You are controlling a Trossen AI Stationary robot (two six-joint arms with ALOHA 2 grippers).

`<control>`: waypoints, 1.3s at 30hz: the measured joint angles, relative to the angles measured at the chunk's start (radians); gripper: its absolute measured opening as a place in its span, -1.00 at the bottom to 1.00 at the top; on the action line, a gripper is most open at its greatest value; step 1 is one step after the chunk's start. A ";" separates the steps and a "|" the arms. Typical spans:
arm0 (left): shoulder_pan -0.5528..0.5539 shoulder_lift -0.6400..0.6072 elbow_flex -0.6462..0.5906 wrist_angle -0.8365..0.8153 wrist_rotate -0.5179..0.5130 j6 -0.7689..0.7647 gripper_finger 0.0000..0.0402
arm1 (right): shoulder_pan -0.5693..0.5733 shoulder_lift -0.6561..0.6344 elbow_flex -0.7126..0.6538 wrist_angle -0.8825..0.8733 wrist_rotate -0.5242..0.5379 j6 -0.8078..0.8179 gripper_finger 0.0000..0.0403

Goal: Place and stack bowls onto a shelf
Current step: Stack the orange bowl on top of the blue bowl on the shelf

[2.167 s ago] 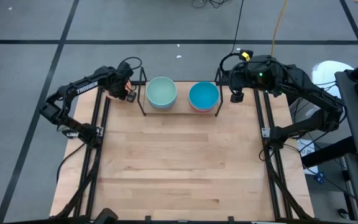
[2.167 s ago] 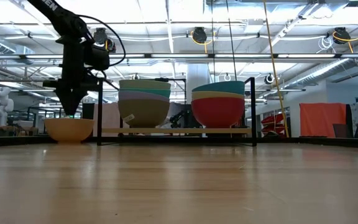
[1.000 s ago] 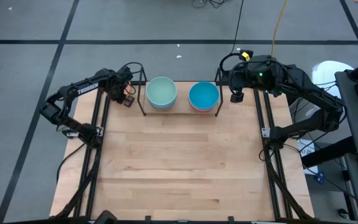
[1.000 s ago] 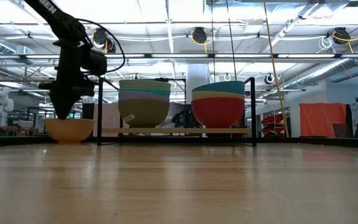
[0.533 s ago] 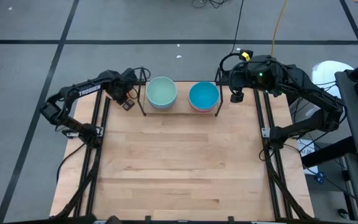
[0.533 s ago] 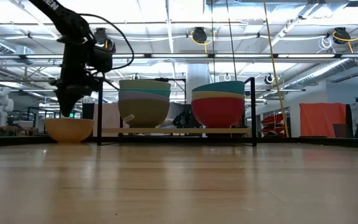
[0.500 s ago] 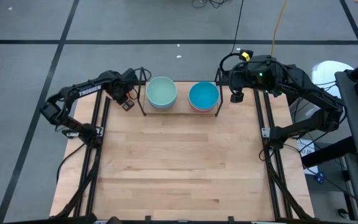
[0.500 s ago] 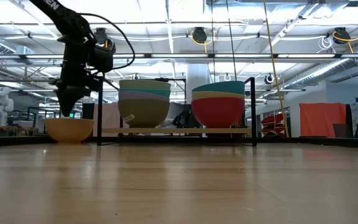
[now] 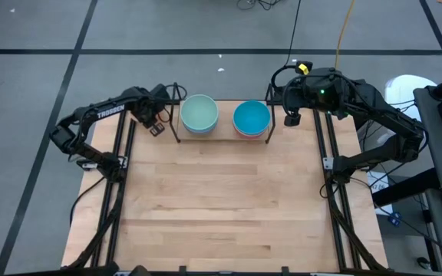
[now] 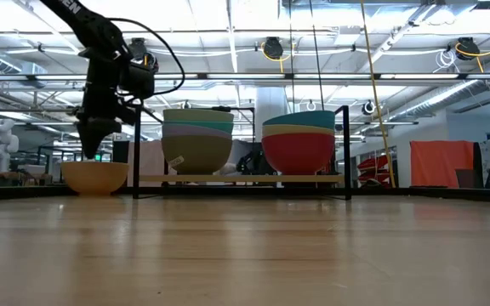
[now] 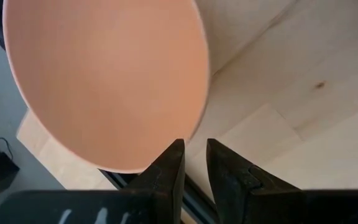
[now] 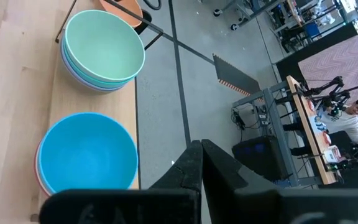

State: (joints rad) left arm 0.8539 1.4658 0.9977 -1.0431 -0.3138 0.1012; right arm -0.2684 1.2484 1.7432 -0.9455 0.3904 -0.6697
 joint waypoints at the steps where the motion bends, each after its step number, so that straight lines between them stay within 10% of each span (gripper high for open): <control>1: 0.005 0.000 0.000 0.000 0.000 0.004 -0.63 | 0.000 0.000 0.000 0.000 0.000 0.000 -1.00; 39: 0.101 0.001 0.000 0.028 0.103 0.086 -0.63 | 0.000 0.000 0.000 0.045 0.000 -0.027 -1.00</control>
State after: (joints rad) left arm 0.9550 1.4665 0.9974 -1.0153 -0.2104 0.1871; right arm -0.2687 1.2484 1.7431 -0.9009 0.3904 -0.6968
